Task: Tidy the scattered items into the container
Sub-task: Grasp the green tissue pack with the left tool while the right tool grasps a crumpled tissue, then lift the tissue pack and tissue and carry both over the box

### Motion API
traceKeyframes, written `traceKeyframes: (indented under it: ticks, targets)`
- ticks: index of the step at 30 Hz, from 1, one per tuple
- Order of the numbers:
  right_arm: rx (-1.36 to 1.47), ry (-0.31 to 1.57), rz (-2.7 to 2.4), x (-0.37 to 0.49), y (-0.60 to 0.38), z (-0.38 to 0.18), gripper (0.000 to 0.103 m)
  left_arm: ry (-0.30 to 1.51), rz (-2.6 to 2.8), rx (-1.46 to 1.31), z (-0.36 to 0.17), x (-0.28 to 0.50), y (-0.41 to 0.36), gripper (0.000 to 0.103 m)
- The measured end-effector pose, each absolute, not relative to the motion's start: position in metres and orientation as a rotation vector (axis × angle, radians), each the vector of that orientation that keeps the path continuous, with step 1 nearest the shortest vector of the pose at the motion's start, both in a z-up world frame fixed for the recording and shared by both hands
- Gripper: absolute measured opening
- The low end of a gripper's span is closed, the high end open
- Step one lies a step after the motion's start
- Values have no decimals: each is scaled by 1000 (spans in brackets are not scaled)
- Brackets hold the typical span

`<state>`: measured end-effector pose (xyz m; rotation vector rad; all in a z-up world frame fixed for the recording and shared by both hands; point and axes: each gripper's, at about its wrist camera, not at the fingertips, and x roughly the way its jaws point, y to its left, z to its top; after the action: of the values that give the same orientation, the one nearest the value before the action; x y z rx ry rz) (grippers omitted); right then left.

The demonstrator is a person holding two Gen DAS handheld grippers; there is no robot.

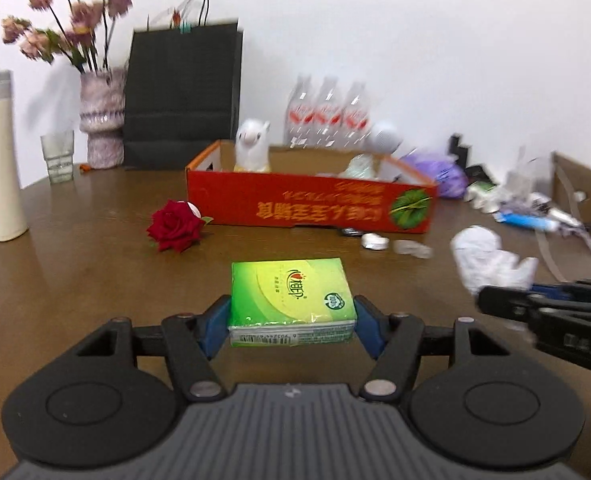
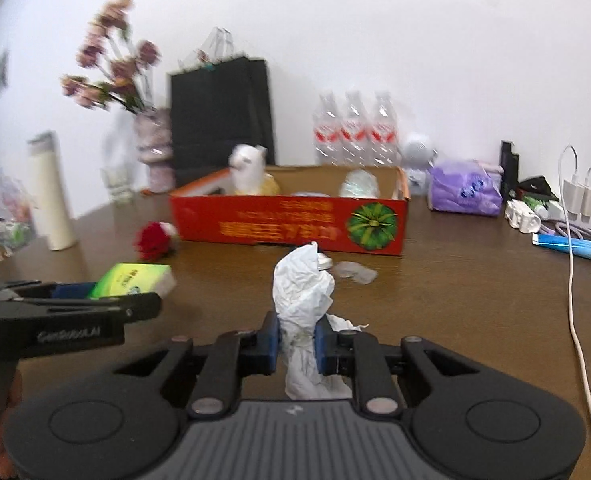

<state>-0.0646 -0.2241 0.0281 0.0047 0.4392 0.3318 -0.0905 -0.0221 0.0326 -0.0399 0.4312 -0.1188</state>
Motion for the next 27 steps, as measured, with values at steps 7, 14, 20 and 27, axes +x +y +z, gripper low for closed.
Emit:
traceKeyframes:
  ticks: [7, 14, 20, 27]
  targets:
    - [56, 380, 334, -127, -218, 20, 17, 365, -89, -79, 20, -163, -20, 66]
    - [49, 316, 338, -175, -203, 13, 17, 197, -100, 17, 18, -217, -33, 66]
    - [59, 303, 318, -201, -199, 9, 17, 205, -109, -3, 14, -231, -32, 66]
    - [62, 280, 291, -217, -206, 10, 17, 182, -133, 5, 14, -240, -39, 66]
